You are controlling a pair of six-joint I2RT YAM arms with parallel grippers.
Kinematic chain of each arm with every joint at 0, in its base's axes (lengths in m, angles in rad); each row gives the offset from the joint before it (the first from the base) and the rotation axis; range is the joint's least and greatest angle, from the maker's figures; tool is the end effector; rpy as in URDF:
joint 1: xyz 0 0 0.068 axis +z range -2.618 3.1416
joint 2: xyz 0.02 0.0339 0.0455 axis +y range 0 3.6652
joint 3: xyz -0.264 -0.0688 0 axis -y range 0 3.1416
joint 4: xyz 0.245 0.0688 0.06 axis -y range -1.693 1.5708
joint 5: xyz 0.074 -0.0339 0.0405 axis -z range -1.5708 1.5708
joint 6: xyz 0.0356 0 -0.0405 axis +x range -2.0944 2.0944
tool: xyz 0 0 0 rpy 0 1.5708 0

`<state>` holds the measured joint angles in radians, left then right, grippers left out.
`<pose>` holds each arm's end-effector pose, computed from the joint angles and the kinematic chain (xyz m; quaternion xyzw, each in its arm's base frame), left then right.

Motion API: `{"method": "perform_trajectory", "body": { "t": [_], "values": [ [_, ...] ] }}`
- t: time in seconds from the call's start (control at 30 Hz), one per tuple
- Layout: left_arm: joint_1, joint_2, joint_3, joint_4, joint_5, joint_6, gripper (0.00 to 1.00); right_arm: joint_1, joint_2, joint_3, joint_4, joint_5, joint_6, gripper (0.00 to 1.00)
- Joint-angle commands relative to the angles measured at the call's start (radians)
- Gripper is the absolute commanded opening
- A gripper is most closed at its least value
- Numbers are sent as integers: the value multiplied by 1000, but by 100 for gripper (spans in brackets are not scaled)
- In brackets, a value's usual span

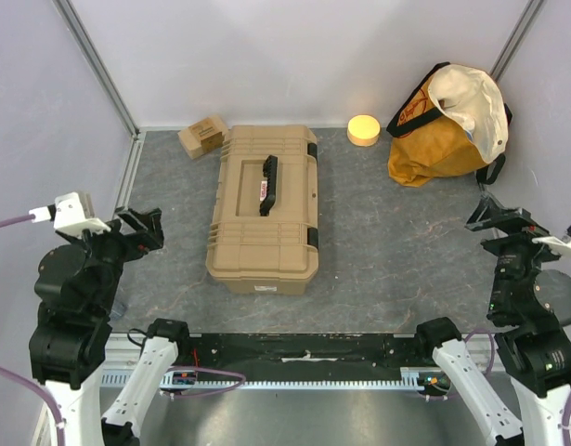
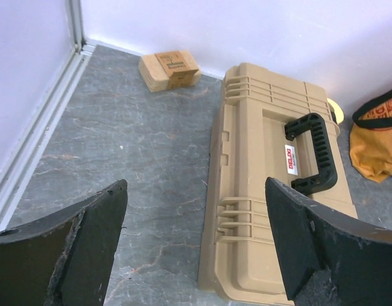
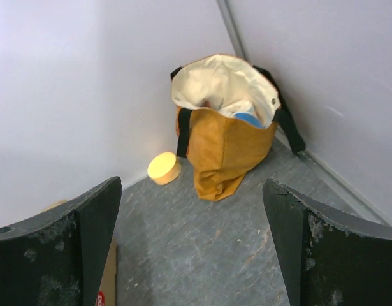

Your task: Pack the tool kit

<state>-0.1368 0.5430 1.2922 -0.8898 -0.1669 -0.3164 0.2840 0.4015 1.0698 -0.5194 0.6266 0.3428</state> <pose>0.0410 0.0003 0.4454 -0.1219 0.7445 -0.0855 0.6508 0.0383 -0.0106 0.4308 0.2517 0.6137 0.0309 0.7477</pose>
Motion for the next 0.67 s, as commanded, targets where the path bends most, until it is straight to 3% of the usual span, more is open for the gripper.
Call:
{"method": "perform_trajectory", "body": {
  "t": [0.0,0.63],
  "values": [
    [2,-28,2,-12,-74,46,94,0,-29,22,-27,102,-45,98],
    [2,-12,25,-18,-62,45,95,0,-24,42,-54,94,-19,98]
  ]
}}
